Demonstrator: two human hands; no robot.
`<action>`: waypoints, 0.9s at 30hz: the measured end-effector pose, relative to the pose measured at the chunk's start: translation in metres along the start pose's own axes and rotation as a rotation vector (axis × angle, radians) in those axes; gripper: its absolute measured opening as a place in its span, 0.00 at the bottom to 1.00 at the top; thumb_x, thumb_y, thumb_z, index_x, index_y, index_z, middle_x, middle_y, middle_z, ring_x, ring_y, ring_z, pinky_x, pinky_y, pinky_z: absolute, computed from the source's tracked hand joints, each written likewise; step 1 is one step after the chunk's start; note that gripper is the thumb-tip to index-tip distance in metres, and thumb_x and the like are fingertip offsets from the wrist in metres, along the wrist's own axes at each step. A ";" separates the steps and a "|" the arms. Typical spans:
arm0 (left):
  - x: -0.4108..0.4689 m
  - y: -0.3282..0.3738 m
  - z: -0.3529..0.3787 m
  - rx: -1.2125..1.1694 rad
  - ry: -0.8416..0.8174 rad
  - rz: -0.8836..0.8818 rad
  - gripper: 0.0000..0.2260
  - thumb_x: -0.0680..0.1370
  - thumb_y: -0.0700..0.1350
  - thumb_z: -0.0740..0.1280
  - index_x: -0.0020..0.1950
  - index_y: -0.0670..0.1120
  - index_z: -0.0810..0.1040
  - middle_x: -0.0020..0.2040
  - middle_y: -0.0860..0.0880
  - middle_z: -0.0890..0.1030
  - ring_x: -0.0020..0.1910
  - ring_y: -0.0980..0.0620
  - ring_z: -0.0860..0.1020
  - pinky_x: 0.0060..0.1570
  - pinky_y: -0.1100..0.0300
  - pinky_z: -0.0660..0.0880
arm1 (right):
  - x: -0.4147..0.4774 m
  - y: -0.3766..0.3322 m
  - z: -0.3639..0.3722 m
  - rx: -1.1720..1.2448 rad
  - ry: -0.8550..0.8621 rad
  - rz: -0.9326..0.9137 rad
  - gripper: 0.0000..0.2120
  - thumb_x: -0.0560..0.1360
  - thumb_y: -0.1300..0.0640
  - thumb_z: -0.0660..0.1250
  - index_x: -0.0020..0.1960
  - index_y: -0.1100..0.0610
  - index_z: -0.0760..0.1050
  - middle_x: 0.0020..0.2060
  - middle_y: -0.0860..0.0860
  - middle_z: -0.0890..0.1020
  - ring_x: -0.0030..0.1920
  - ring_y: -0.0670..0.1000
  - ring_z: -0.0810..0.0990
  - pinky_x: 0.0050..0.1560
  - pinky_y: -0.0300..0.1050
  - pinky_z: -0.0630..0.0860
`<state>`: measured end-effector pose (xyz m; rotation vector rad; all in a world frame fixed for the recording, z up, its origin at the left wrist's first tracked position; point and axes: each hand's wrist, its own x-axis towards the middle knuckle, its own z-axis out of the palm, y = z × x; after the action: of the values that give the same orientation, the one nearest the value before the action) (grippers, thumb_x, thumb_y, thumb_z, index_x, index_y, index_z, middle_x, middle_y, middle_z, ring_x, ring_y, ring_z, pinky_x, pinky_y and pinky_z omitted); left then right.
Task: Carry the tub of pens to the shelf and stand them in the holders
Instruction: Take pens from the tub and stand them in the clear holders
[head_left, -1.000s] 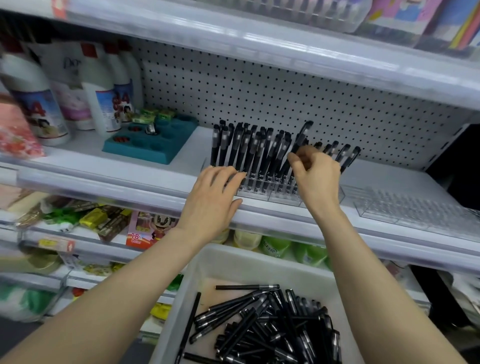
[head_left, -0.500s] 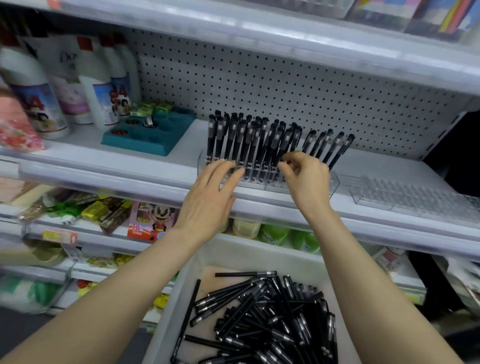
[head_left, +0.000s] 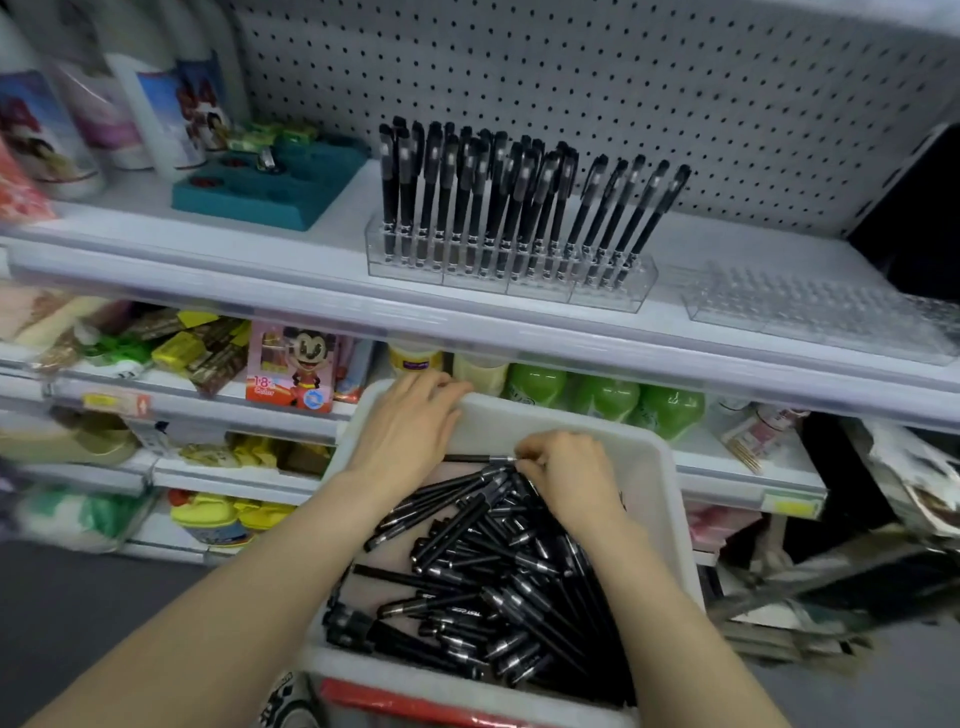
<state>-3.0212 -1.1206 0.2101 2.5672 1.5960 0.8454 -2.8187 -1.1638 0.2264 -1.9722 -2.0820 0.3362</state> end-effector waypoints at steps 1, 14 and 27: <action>0.000 -0.001 0.001 0.006 -0.002 -0.002 0.16 0.78 0.44 0.66 0.66 0.48 0.77 0.59 0.47 0.77 0.57 0.45 0.73 0.54 0.49 0.74 | 0.000 -0.003 0.002 -0.028 -0.011 -0.041 0.08 0.77 0.52 0.68 0.55 0.49 0.82 0.47 0.51 0.86 0.50 0.56 0.82 0.51 0.50 0.78; -0.003 0.000 -0.003 -0.011 -0.050 -0.006 0.17 0.79 0.43 0.65 0.68 0.47 0.75 0.61 0.45 0.76 0.60 0.44 0.72 0.57 0.48 0.72 | 0.003 -0.024 0.024 -0.214 -0.219 -0.179 0.08 0.78 0.53 0.65 0.55 0.55 0.77 0.53 0.56 0.81 0.53 0.61 0.80 0.49 0.51 0.76; -0.005 0.016 -0.011 -0.132 -0.073 0.197 0.17 0.82 0.55 0.57 0.62 0.48 0.79 0.53 0.52 0.79 0.55 0.52 0.72 0.60 0.58 0.68 | 0.007 -0.006 -0.049 0.181 0.018 -0.053 0.04 0.71 0.49 0.74 0.41 0.47 0.79 0.36 0.43 0.81 0.42 0.45 0.80 0.44 0.41 0.74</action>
<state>-3.0145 -1.1352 0.2218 2.6573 1.2397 0.8270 -2.8085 -1.1576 0.2745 -1.8060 -2.0118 0.4771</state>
